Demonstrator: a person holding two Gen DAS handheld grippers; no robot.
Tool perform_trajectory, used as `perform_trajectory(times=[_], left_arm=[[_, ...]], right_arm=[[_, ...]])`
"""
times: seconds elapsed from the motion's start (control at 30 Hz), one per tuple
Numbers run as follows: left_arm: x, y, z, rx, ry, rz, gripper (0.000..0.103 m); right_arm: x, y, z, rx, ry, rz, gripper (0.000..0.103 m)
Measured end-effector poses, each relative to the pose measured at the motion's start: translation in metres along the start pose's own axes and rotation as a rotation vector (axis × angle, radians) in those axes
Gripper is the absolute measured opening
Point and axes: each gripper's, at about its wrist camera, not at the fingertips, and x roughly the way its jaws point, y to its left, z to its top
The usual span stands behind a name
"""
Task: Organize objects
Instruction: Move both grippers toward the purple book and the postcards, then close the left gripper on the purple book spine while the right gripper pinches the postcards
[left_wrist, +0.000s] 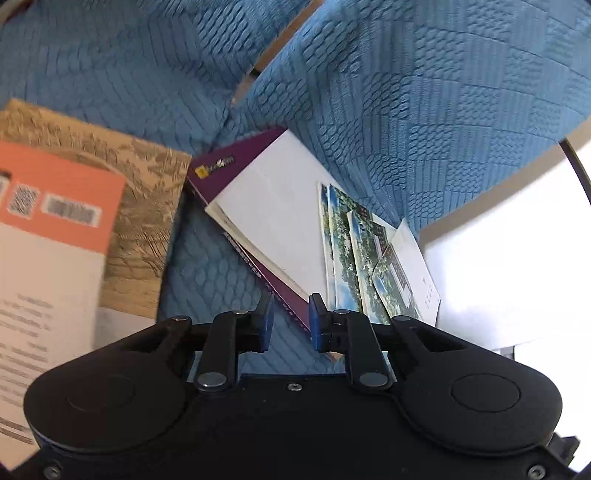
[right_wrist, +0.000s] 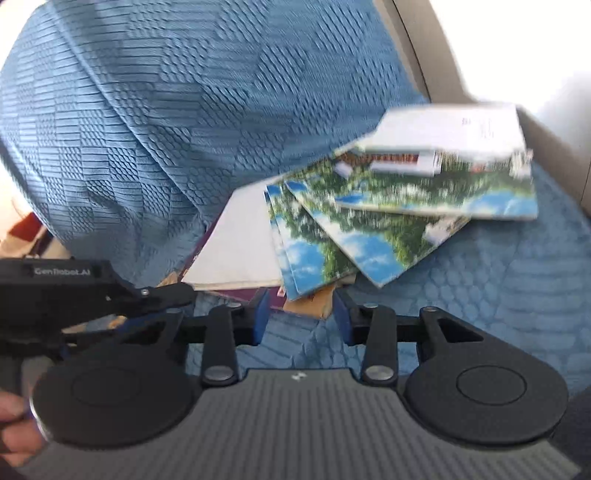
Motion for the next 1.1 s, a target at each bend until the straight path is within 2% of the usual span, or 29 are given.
perform_trajectory(times=[0.17, 0.27, 0.4, 0.5, 0.63, 0.73, 0.83, 0.9, 0.93, 1.0, 1.1], left_arm=[[0.02, 0.005, 0.0, -0.068, 0.011, -0.023, 0.019], [0.031, 0.014, 0.0, -0.117, 0.014, -0.032, 0.019], [0.04, 0.024, -0.004, -0.183, 0.01, -0.059, 0.021], [0.043, 0.026, -0.008, -0.177, 0.017, -0.06, 0.021], [0.043, 0.025, -0.012, -0.17, 0.01, -0.07, 0.023], [0.045, 0.025, -0.013, -0.17, 0.0, -0.082, 0.024], [0.046, 0.028, -0.013, -0.191, -0.007, -0.105, 0.026], [0.046, 0.03, -0.014, -0.21, -0.007, -0.125, 0.029], [0.046, 0.032, -0.014, -0.224, -0.006, -0.138, 0.032], [0.047, 0.034, -0.013, -0.247, -0.001, -0.158, 0.036], [0.049, 0.038, -0.013, -0.259, 0.003, -0.171, 0.035]], right_arm=[[0.011, -0.007, 0.0, 0.055, 0.042, 0.01, 0.041], [0.019, -0.013, 0.001, 0.105, 0.071, 0.053, 0.042], [0.022, -0.013, 0.002, 0.109, 0.065, 0.053, 0.042], [0.021, -0.014, 0.002, 0.109, 0.074, 0.044, 0.038], [0.022, -0.014, 0.004, 0.118, 0.071, 0.057, 0.041], [0.022, -0.026, 0.008, 0.217, 0.084, 0.131, 0.042], [0.019, -0.036, 0.011, 0.3, 0.056, 0.22, 0.041], [0.02, -0.036, 0.013, 0.337, 0.05, 0.322, 0.034], [0.019, -0.033, 0.014, 0.34, 0.04, 0.348, 0.034], [0.014, -0.023, 0.016, 0.276, -0.001, 0.301, 0.034], [0.012, -0.019, 0.017, 0.259, 0.02, 0.241, 0.034]])
